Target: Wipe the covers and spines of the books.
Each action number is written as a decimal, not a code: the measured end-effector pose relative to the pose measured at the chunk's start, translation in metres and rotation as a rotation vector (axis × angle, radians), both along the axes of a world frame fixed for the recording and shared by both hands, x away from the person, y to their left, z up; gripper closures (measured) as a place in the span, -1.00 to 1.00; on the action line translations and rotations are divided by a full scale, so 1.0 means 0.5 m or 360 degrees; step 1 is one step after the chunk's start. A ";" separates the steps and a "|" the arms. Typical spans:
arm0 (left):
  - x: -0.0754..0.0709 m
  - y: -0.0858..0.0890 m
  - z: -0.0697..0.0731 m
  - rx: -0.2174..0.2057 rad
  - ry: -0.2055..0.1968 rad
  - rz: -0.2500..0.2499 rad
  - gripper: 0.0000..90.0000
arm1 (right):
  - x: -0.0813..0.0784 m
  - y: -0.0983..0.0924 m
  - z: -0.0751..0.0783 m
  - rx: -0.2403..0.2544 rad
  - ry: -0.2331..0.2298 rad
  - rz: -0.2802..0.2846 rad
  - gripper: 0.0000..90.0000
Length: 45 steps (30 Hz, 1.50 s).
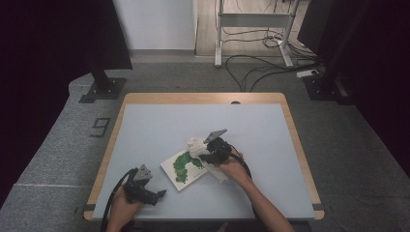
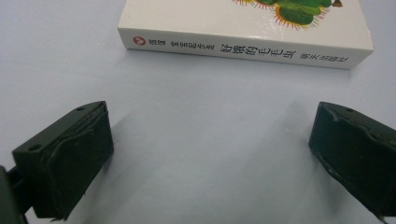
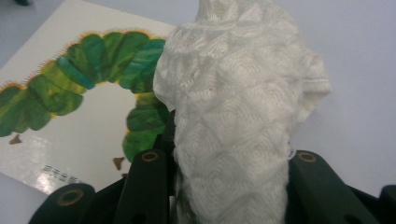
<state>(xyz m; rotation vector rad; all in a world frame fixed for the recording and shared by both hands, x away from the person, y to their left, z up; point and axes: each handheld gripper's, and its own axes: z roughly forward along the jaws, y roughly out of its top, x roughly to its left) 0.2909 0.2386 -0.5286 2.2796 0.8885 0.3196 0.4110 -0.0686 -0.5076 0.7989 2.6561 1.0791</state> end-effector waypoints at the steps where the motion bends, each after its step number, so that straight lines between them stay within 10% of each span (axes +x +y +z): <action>1: 0.000 0.000 0.000 -0.0001 0.0000 -0.0001 -1.00 | 0.002 -0.004 0.000 -0.0001 -0.0001 -0.0007 0.41; 16: 0.000 0.000 0.000 0.0000 0.0001 0.0000 -1.00 | 0.010 -0.041 -0.001 -0.0012 -0.0008 -0.0083 0.42; 45: 0.000 0.000 0.000 0.0000 0.0001 -0.0003 -1.00 | 0.081 0.013 0.005 -0.0075 -0.0010 -0.0104 0.41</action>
